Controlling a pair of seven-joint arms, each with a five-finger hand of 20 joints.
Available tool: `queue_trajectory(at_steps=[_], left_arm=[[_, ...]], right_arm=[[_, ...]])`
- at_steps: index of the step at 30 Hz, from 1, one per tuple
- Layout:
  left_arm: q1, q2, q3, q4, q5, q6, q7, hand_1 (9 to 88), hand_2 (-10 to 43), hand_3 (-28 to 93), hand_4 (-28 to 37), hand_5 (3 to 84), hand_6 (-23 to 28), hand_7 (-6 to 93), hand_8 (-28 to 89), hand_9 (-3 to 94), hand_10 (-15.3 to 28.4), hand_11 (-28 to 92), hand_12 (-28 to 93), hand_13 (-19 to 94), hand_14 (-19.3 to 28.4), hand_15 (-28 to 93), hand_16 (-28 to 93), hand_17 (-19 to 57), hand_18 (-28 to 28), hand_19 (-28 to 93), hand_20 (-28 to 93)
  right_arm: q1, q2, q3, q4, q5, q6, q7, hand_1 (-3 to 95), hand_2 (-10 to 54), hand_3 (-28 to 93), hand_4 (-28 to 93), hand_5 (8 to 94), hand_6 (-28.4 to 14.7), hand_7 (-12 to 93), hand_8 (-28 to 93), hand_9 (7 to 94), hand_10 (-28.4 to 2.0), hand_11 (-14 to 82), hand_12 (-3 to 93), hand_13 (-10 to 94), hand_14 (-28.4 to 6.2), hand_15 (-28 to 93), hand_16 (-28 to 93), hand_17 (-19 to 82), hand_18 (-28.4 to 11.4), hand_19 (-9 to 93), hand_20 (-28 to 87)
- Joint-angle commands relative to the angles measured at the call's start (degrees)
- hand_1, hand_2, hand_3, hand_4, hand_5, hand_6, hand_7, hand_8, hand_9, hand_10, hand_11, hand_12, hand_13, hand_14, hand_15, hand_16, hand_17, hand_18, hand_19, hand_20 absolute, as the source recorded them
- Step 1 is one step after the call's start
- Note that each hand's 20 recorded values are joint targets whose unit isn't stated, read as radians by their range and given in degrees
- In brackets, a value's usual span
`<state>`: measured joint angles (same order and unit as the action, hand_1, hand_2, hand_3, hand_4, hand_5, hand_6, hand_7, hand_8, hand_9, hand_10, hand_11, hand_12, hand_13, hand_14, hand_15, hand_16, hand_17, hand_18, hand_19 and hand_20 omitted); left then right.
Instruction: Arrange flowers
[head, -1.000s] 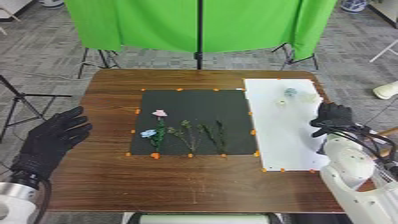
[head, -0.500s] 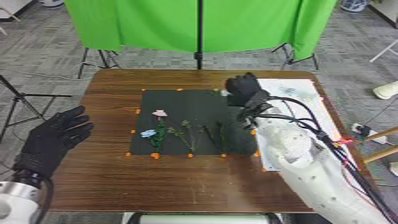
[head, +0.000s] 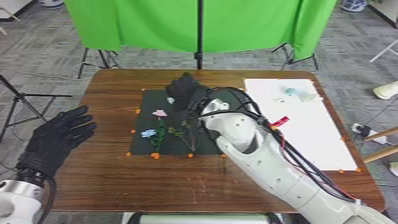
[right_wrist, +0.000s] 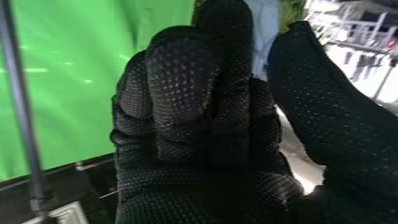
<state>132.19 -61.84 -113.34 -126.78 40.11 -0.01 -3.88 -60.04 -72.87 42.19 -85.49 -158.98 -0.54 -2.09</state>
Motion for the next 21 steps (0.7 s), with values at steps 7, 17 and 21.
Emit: queue_trajectory(at_steps=[7,17,21], left_arm=[[-0.25,0.58,0.45,0.66,-0.05,-0.34,-1.10,26.0,3.0,71,-28.3,35.6,4.4,25.2,-13,28.5,13.0,34,14,22,14.7,50,-5,-8.3,21.0,50,6],[0.08,0.63,0.48,0.64,-0.02,-0.26,-1.02,26.0,2.9,71,-28.3,35.7,4.4,25.2,-13,28.5,13.0,34,14,22,14.8,50,-5,-8.3,21.0,50,6],[-0.18,0.75,0.60,0.71,0.00,-0.36,-0.94,26.0,2.9,71,-28.3,35.7,4.4,25.2,-13,28.5,13.0,34,14,22,14.8,50,-5,-8.3,21.0,50,6]], right_arm=[[-1.42,-0.62,-4.21,1.52,-6.09,0.03,-0.85,44.8,-9.5,87,-28,76.2,0.9,44,-12,91.8,-2.7,19.8,41.8,82,-1.6,57,29,33,-16.9,80,39],[-0.34,-1.95,-4.34,4.24,-7.87,2.62,0.75,44.8,-9.5,86,-28,75.0,1.3,45,-13,90.8,-2.2,19.2,43.2,81,-1.1,58,30,32,-16.6,80,39],[0.26,-2.13,-4.34,4.95,-8.98,2.49,0.93,45.0,-9.5,86,-28,75.1,1.2,44,-13,90.9,-2.2,18.6,43.7,81,-1.0,58,30,32,-16.6,80,39]])
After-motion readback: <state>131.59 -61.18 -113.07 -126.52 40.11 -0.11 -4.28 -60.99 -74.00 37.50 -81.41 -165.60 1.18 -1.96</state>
